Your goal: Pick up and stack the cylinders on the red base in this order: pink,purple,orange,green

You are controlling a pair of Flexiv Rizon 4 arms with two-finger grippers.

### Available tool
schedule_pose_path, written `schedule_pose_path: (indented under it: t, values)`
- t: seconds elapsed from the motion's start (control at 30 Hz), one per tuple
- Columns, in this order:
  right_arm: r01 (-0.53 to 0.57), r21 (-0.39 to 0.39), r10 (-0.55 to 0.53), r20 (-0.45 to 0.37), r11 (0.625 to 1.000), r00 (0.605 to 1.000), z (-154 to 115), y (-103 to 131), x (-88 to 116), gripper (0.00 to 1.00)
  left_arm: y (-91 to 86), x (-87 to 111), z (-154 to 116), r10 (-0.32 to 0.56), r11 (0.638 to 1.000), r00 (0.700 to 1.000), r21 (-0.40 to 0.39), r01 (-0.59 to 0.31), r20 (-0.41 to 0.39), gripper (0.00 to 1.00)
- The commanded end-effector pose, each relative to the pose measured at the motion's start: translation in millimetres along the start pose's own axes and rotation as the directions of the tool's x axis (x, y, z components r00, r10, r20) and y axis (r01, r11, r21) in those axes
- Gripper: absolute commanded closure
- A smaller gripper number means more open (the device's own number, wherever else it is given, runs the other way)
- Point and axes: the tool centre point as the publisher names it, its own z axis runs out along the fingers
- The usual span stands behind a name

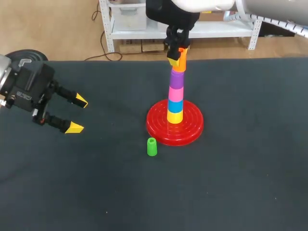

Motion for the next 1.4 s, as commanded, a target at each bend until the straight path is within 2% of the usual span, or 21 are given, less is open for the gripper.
schedule_pose_path:
  t: [0.03, 1.4]
  values:
    - [0.002, 0.010, -0.002, 0.010, 1.000, 1.000, 4.7, 0.9, 1.0, 1.00, 0.1, 1.1, 0.2, 0.003, 1.000, 1.000, -0.001, -0.003, 0.003, 0.00]
    - [0.030, 0.032, -0.031, 0.034, 0.999, 0.999, 0.9, 8.0, -4.5, 1.00, 0.1, 1.1, 0.2, 0.003, 1.000, 1.000, -0.001, -0.003, 0.003, 0.00]
